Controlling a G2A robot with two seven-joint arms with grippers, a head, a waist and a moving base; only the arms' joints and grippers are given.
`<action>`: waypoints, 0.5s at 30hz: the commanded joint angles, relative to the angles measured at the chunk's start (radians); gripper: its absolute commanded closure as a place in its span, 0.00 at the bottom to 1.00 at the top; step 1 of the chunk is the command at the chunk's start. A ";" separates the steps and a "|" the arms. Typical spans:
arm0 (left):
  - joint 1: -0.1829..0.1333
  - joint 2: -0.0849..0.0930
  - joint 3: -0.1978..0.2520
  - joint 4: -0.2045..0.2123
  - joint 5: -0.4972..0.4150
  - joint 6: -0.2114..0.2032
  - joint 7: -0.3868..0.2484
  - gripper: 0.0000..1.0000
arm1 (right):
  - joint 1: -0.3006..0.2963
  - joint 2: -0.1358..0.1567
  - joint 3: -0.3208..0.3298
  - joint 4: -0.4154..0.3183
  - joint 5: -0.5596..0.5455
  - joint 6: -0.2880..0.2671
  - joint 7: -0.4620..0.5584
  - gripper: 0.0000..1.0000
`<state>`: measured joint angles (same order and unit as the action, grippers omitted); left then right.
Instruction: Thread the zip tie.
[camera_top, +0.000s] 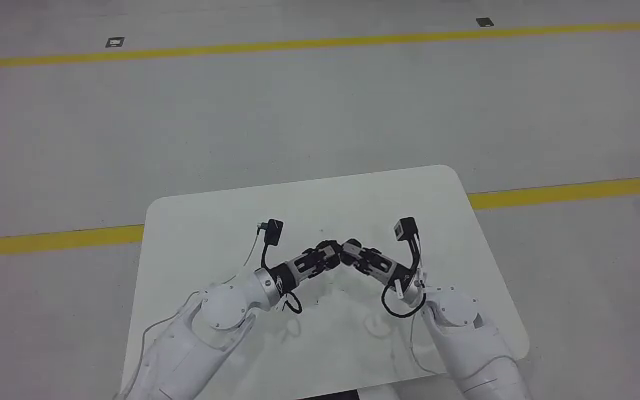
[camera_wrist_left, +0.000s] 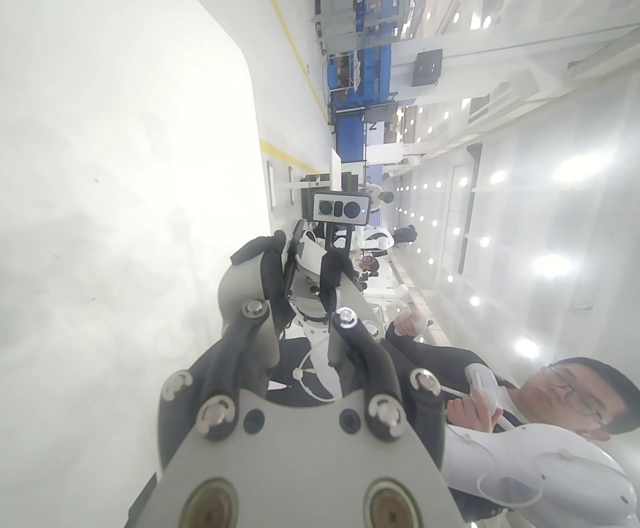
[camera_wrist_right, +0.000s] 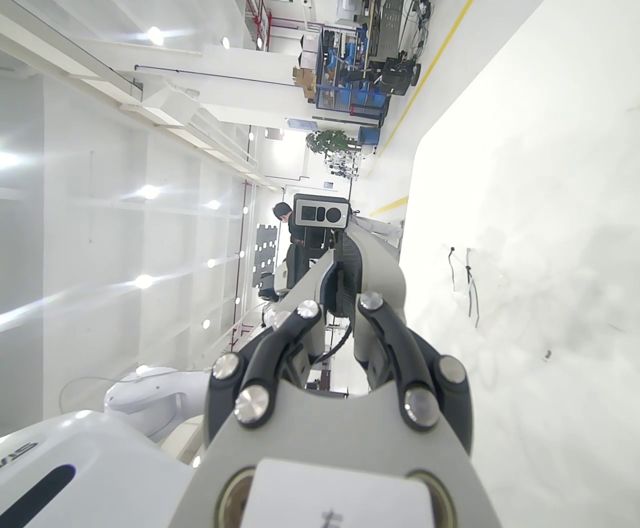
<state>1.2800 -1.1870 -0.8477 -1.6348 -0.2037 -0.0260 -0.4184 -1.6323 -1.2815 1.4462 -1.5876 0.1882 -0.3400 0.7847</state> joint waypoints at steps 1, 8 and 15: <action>0.000 0.000 0.000 0.002 -0.001 0.001 -0.001 0.87 | -0.001 -0.001 0.000 -0.002 -0.003 0.000 0.000 1.00; -0.001 0.000 0.000 0.002 0.001 0.006 -0.001 0.92 | -0.004 -0.005 0.005 -0.004 -0.006 0.000 0.003 1.00; 0.000 -0.001 0.001 0.002 0.002 0.009 0.001 0.91 | -0.008 -0.008 0.013 -0.005 -0.002 0.000 0.013 1.00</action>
<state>1.2801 -1.1879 -0.8468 -1.6326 -0.2022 -0.0176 -0.4181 -1.6400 -1.2893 1.4583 -1.5921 0.1860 -0.3400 0.7960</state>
